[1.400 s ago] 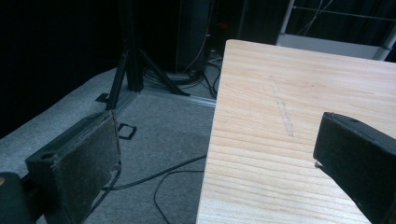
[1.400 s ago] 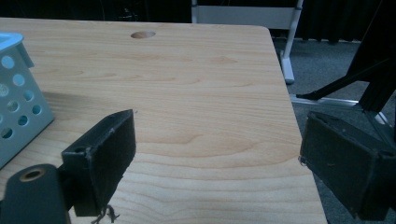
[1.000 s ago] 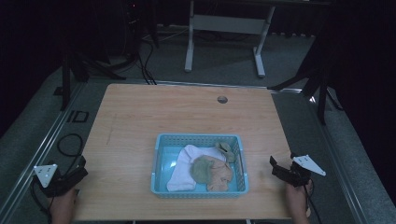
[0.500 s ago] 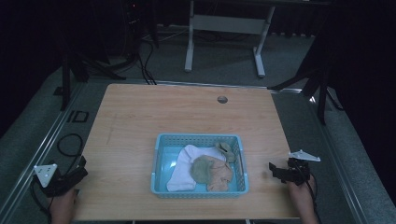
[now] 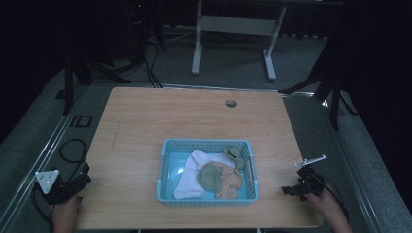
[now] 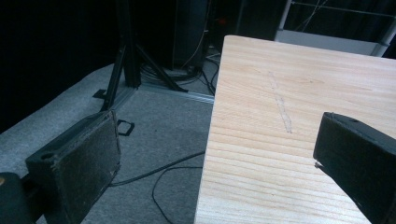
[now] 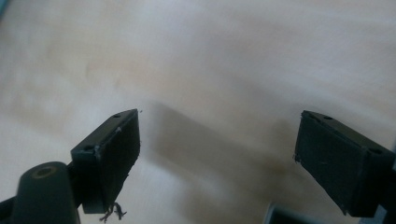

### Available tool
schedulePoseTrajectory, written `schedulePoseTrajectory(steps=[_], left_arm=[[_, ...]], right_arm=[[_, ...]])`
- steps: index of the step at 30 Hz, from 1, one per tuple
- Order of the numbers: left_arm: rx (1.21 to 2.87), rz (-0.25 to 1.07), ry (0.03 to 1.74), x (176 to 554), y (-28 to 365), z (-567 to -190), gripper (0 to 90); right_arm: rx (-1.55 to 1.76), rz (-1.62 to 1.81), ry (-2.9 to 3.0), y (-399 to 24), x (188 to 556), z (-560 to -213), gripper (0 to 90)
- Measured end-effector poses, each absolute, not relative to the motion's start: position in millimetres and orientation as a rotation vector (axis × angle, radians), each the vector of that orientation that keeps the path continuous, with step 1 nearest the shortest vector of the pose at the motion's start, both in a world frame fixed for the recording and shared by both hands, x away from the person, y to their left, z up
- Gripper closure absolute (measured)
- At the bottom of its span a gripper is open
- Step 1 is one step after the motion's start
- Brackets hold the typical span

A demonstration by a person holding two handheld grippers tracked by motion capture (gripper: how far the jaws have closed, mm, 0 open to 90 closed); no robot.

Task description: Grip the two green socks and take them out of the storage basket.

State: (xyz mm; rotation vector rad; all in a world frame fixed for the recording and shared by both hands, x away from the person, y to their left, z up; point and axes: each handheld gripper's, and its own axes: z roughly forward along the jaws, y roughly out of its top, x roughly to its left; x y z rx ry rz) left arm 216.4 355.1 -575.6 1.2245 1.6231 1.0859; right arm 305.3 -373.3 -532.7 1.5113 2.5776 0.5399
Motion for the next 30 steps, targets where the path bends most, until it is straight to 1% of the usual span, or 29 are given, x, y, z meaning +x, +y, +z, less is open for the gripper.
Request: schedulePoseTrajectory(steps=[6,13,18,30], left_arm=[[1.225,1.081,1.625,216.8,355.3,-575.6,0.7],[1.228,1.076,1.624,216.9,355.7,-575.6,0.7],[1.228,1.075,1.623,216.8,355.8,-575.6,0.7],[1.229,1.071,1.622,217.0,355.9,-575.6,0.7]], right_arm=[[1.429,0.396,2.756,-366.1,303.2,-524.7,13.2],[1.252,0.171,2.933,-351.4,303.1,-528.9,13.4],[1.22,0.152,2.989,-346.4,304.8,-529.7,13.2],[1.137,0.116,3.03,-339.9,311.6,-519.3,13.2]])
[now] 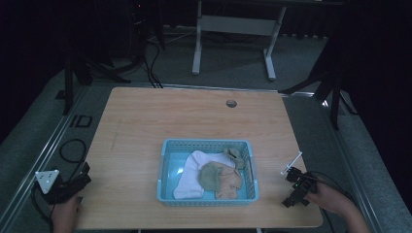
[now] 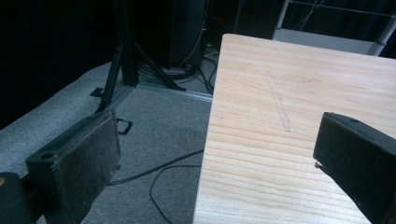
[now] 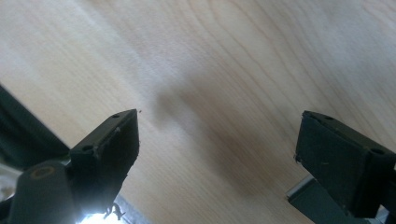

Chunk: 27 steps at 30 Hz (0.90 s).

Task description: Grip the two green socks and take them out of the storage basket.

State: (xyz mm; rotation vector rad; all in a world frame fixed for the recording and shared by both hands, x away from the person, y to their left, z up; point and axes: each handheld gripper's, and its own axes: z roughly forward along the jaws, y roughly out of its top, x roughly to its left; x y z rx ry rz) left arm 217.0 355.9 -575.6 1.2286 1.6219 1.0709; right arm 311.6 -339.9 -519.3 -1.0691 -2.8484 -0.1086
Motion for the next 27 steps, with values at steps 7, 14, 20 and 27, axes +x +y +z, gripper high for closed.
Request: schedulePoseTrajectory(steps=[7,14,20,27], left_arm=[[1.231,1.065,1.625,217.3,356.1,-575.6,0.7],[1.231,1.061,1.624,217.4,356.5,-575.6,0.7],[1.232,1.056,1.621,217.2,356.9,-575.6,0.7],[1.233,1.053,1.621,217.3,357.1,-575.6,0.7]], right_arm=[[-0.854,-0.094,-2.908,-329.0,310.0,-514.6,13.2],[-0.666,-0.081,-2.93,-313.9,312.9,-510.8,13.4],[-0.424,-0.083,-2.966,-302.2,312.6,-507.5,13.8],[-0.235,-0.04,-2.988,-285.4,308.7,-504.2,16.1]])
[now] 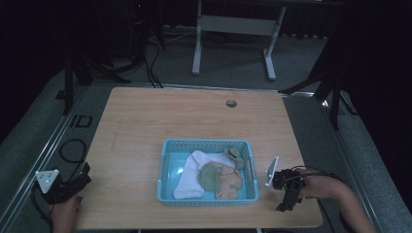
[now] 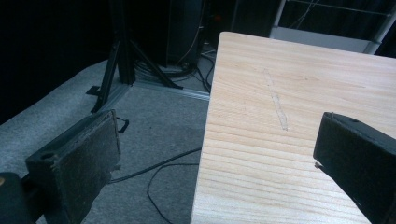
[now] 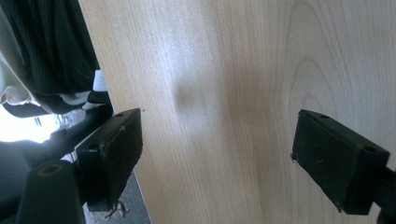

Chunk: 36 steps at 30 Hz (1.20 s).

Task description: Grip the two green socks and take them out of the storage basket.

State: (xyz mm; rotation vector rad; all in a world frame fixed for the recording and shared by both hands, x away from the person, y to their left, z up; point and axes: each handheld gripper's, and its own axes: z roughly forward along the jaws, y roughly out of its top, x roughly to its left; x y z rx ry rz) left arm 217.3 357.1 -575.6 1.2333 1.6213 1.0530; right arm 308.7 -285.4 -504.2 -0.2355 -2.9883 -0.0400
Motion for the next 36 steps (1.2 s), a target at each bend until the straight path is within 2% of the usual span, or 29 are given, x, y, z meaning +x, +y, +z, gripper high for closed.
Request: schedulePoseTrajectory(steps=[7,22,36], left_arm=[[1.234,1.047,1.61,216.9,357.1,-575.7,0.7],[1.239,1.046,1.608,217.2,356.9,-575.6,0.7],[1.242,1.042,1.606,217.3,357.2,-575.6,0.7]], right_arm=[[-0.242,0.007,-2.986,-277.5,312.3,-497.1,17.2],[-0.202,-0.002,-3.046,-260.8,317.4,-450.9,16.7],[-0.118,-0.001,-3.077,-227.3,319.2,-425.0,16.4]])
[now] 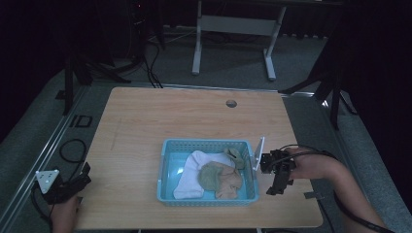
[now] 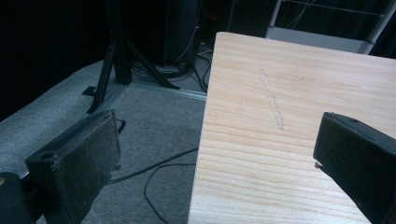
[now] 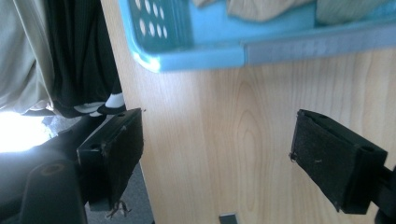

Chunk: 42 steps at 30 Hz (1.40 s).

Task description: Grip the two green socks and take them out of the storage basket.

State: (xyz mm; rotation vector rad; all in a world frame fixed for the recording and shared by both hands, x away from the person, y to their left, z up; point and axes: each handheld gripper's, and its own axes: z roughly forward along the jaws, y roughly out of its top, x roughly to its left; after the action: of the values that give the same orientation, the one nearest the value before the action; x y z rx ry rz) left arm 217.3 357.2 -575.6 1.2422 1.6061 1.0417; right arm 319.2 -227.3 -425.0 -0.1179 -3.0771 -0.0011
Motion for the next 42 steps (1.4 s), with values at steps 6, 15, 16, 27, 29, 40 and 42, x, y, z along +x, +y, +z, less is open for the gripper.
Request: schedulePoseTrajectory(steps=[6,15,16,27,29,40,42], left_arm=[[1.244,1.04,1.606,217.4,357.3,-575.6,0.7],[1.244,1.035,1.603,217.4,357.7,-575.6,0.7],[1.244,1.035,1.603,217.4,357.7,-575.6,0.7],[1.244,1.033,1.603,217.6,357.8,-575.7,0.7],[1.244,1.033,1.604,217.7,357.8,-575.6,0.7],[1.247,1.026,1.605,218.0,358.0,-575.6,0.7],[1.247,1.026,1.605,218.0,358.1,-575.6,0.7]], right_arm=[[-0.059,-0.013,-3.083,-206.9,320.9,-421.7,15.8],[-0.008,0.0,-3.065,-173.1,327.0,-429.8,15.5],[0.012,-0.01,-3.077,-169.9,325.5,-430.8,15.6],[0.097,-0.056,-3.123,-138.4,323.5,-443.9,25.3],[0.117,-0.042,-3.134,-133.7,323.6,-446.0,27.7],[0.168,-0.046,-3.15,-109.7,339.2,-452.7,36.2],[0.167,-0.036,-3.145,-105.7,342.2,-456.1,37.3]])
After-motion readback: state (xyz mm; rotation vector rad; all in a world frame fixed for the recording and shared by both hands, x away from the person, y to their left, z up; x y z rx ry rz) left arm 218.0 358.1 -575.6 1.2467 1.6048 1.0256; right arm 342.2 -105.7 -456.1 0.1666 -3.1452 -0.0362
